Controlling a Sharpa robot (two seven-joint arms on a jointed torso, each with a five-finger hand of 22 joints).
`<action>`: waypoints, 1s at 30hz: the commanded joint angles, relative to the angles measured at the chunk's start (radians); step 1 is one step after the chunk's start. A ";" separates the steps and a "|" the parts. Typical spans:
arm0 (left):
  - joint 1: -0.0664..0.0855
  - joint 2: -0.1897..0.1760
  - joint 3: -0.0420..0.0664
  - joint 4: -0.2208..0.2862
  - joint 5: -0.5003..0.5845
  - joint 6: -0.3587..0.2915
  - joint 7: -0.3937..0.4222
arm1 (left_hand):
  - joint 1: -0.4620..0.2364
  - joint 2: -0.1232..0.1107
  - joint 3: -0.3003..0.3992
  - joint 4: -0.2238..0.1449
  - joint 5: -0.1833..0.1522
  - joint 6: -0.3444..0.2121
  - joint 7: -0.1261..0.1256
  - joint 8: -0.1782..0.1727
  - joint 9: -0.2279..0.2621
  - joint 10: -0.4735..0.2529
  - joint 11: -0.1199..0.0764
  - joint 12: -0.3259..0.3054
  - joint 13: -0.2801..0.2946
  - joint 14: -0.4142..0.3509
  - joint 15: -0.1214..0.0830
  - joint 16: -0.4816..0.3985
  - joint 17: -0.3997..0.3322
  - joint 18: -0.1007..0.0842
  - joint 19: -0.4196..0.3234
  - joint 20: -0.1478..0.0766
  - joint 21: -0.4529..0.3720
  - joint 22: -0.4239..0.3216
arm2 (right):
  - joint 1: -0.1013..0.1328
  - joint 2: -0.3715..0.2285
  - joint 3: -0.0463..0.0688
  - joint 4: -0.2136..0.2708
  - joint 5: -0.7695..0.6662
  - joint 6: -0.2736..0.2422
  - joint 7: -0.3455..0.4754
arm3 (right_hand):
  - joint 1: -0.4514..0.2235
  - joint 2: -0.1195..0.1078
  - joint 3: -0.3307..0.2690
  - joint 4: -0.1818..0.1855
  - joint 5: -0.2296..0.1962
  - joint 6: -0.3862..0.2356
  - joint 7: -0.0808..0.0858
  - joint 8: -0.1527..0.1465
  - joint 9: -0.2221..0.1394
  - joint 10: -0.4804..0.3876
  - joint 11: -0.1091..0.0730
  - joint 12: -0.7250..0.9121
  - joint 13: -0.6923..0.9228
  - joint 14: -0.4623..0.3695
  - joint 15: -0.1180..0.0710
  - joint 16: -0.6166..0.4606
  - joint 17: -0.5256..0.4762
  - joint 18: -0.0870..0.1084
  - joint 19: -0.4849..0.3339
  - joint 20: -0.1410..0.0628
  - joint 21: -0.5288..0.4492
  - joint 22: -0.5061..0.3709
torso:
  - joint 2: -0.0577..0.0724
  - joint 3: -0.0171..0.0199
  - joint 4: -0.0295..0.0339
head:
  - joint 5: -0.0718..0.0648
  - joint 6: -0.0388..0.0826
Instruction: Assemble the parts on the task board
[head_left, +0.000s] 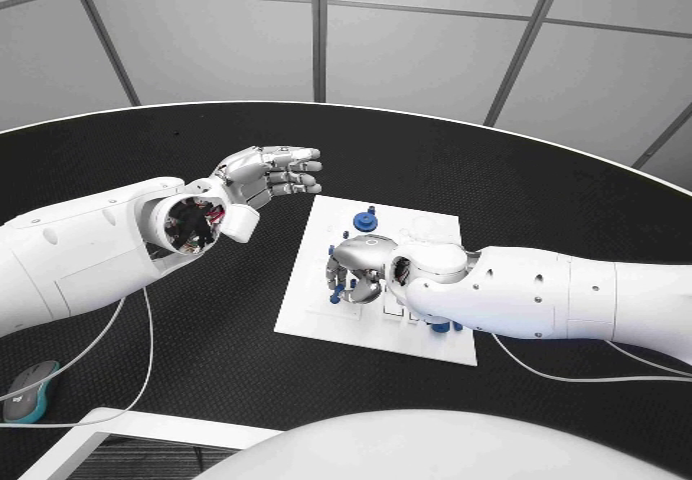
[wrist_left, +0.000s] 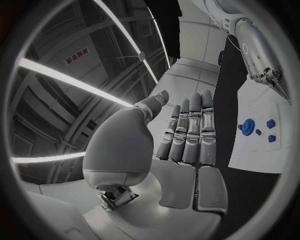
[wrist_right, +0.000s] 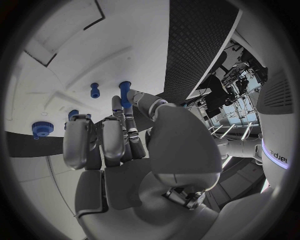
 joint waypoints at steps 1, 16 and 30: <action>0.000 0.001 0.000 -0.001 0.000 0.000 0.000 | 0.003 0.010 -0.003 0.002 -0.004 -0.009 0.001 -0.006 -0.001 -0.008 -0.003 0.002 -0.001 -0.001 0.006 -0.003 0.001 0.011 0.008 -0.001 -0.007 -0.001 | -0.001 0.003 0.000 0.000 -0.001 0.003 0.001 | -0.002 0.012 0.002 -0.002 0.004 0.004 0.000 0.003 0.001 0.008 -0.001 0.006 0.001 0.033 -0.006 0.004 -0.002 -0.018 0.051 -0.007 -0.001 0.083 | 0.000 -0.0001 -0.0001 | -0.001 0.000; 0.000 0.006 0.000 -0.009 0.000 0.001 -0.002 | 0.003 0.010 -0.003 0.002 -0.004 -0.009 0.001 -0.006 -0.001 -0.008 -0.003 0.002 -0.001 -0.001 0.006 -0.003 0.001 0.011 0.008 -0.001 -0.007 -0.001 | -0.005 0.004 -0.001 0.005 -0.003 0.022 0.023 | -0.051 -0.023 -0.020 0.012 0.007 -0.058 0.017 -0.035 -0.009 -0.036 0.019 -0.031 -0.003 0.029 0.009 0.003 -0.014 -0.016 0.047 0.004 -0.014 0.075 | -0.001 -0.0001 -0.0001 | -0.003 0.000; 0.000 0.005 0.000 -0.012 0.000 0.002 -0.004 | 0.003 0.011 -0.004 0.003 -0.004 -0.009 0.001 -0.006 -0.001 -0.009 -0.002 0.003 -0.001 -0.001 0.006 -0.003 0.002 0.011 0.009 -0.001 -0.009 -0.002 | -0.005 -0.005 -0.001 0.009 -0.003 -0.050 0.059 | -0.066 -0.075 -0.065 0.005 0.000 -0.196 0.024 -0.115 -0.043 -0.313 0.066 -0.081 -0.064 -0.028 0.049 -0.058 -0.119 0.039 -0.037 0.043 -0.295 -0.141 | 0.001 0.0000 0.0005 | -0.005 0.000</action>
